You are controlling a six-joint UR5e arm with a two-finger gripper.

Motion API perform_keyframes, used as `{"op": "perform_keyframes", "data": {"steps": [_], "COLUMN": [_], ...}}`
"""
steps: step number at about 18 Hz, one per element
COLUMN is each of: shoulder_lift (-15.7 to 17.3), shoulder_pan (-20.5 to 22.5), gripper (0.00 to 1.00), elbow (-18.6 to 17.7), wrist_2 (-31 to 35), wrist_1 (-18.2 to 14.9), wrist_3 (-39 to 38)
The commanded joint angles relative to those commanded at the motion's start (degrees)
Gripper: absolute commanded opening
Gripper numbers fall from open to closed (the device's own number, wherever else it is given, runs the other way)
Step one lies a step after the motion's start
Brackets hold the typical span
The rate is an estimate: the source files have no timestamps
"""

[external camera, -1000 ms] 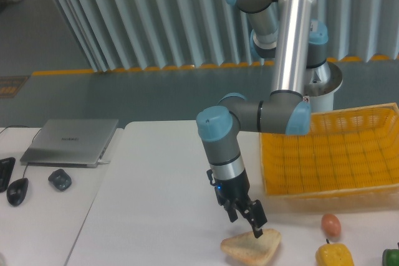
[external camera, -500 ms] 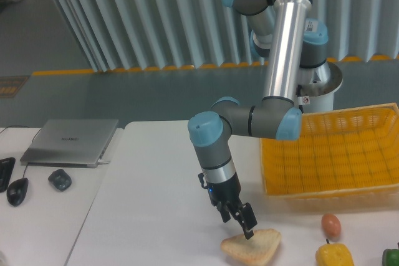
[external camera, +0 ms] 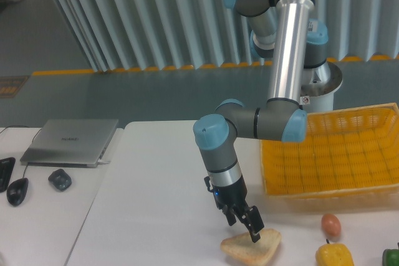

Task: Place the triangular bread in the basket
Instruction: 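Lower the gripper onto the bread slice's corner and close on it, then lift the gripped bread slice and carry it toward the basket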

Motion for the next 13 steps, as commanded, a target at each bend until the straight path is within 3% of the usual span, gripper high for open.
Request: {"op": "perform_keyframes", "data": {"steps": [4,6,9,12,13], "shoulder_lift": [-0.18,-0.09,-0.18,-0.18,-0.09], "shoulder_pan": [0.00,0.00,0.00,0.00,0.00], "gripper": [0.96,0.69,0.66,0.57,0.39], "elbow": [0.00,-0.09,0.00,-0.09,-0.35], "wrist_2": [0.00,0.09,0.09,0.26,0.18], "wrist_1": [0.00,-0.09,0.00,-0.09,-0.09], "wrist_3": [-0.09,-0.61,-0.70,-1.23,-2.62]}}
